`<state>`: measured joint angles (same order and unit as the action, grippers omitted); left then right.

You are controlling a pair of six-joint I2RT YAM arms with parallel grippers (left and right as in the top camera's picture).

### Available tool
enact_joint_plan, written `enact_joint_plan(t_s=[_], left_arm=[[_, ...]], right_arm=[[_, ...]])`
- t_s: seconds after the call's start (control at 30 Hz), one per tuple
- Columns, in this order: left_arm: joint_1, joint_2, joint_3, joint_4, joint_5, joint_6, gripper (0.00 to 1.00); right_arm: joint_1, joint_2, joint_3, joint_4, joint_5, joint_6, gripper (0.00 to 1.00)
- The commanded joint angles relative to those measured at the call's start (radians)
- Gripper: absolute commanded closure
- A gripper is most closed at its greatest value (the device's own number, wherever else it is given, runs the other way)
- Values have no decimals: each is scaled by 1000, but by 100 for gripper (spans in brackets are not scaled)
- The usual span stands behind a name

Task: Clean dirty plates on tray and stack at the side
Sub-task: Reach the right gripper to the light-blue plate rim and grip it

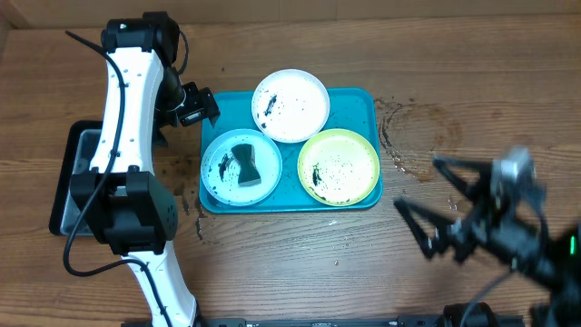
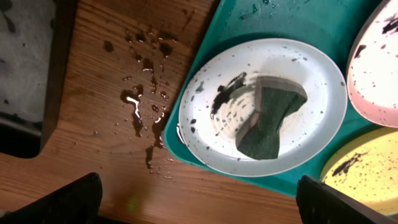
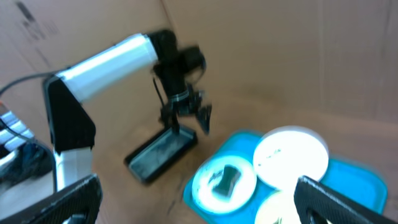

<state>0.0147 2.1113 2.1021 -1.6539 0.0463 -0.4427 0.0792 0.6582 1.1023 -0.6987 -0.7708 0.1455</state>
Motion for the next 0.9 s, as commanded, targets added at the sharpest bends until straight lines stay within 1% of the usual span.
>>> enact_joint_plan(t_s=[0.0, 0.03, 0.07, 0.1, 0.13, 0.2, 0.23, 0.27, 0.33, 0.4, 0.43, 0.47, 0.5, 0.53, 0.57, 0.7, 0.8, 0.87], left_arm=[[-5, -6, 0, -5, 33, 2, 0], [-5, -6, 0, -6, 33, 2, 0], [-5, -6, 0, -6, 33, 2, 0], [-5, -6, 0, -8, 33, 2, 0], [-5, -6, 0, -10, 33, 2, 0], [-5, -6, 0, -14, 32, 2, 0], [-7, -6, 0, -15, 33, 2, 0], [-8, -6, 0, -14, 32, 2, 0], [-16, -6, 0, -13, 32, 16, 0], [-27, -6, 0, -11, 32, 17, 0], [-37, -6, 0, -5, 32, 16, 0], [-40, -6, 0, -3, 32, 16, 0], [-43, -6, 0, 1, 32, 16, 0], [-47, -6, 0, 6, 32, 16, 0], [-48, -6, 0, 7, 32, 16, 0], [-50, -6, 0, 5, 32, 16, 0], [-60, -6, 0, 9, 32, 16, 0], [-66, -6, 0, 13, 32, 16, 0]], right_arm=[[-1, 222, 193, -56, -200, 43, 0], [-1, 277, 227, -60, -282, 97, 0], [-1, 310, 241, -58, -340, 117, 0], [1, 358, 246, 22, -427, 176, 0], [5, 388, 246, 80, -472, 212, 0], [29, 455, 246, 167, -477, 301, 22], [49, 479, 246, 176, -448, 321, 27], [83, 509, 246, 169, -370, 327, 28], [169, 555, 246, 120, -142, 327, 26], [267, 603, 246, 58, 128, 345, 25], [385, 695, 246, -13, 427, 391, 34], [418, 745, 247, -22, 465, 388, 37], [439, 791, 248, -22, 454, 375, 37], [463, 896, 256, -20, 389, 375, 37], [474, 949, 261, -12, 359, 375, 37], [508, 1141, 321, -3, 346, 379, 36], [509, 1247, 427, -106, 347, 377, 36], [499, 1318, 528, -220, 347, 331, 30]])
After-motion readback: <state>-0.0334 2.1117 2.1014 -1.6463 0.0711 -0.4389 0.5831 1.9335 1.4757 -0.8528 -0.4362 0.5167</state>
